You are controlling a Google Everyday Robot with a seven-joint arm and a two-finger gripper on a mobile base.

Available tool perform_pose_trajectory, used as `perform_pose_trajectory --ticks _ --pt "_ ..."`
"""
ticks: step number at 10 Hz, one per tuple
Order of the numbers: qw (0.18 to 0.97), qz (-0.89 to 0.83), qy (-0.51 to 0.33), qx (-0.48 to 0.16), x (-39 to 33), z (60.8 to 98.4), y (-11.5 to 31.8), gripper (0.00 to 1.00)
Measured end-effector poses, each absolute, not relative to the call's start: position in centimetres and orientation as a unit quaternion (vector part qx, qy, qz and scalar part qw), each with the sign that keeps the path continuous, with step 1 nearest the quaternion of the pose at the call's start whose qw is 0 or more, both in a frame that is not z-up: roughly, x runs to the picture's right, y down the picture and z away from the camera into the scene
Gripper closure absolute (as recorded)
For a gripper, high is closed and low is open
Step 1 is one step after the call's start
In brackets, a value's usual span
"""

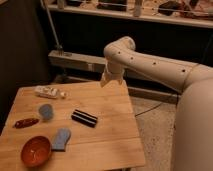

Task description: Move the arm in a circular motion

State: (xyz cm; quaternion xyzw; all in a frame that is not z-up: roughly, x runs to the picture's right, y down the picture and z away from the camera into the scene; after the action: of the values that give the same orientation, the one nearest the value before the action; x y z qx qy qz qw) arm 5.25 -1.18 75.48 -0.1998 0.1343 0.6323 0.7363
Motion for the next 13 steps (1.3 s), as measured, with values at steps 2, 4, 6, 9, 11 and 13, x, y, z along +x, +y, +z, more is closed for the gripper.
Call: perform_pose_trajectory --ticks 2,4,6,9,11,13 --pt "0.743 0.618 0.168 -0.192 6.4 71.7 2.2 0.35" --pt "0.754 0.596 0.188 -0.203 6.1 67.8 5.6 0.35" --pt "0.776 0.559 0.166 -0.238 2.6 65.5 7.6 0.35" --pt "0.821 0.479 0.076 -0.301 -7.1 64.4 8.2 0.35" --pt "0.855 0.405 0.011 -0.323 -14.1 65.2 7.0 0.35" --pt "0.874 0.359 -0.022 -0.326 -17.8 67.4 4.7 0.35"
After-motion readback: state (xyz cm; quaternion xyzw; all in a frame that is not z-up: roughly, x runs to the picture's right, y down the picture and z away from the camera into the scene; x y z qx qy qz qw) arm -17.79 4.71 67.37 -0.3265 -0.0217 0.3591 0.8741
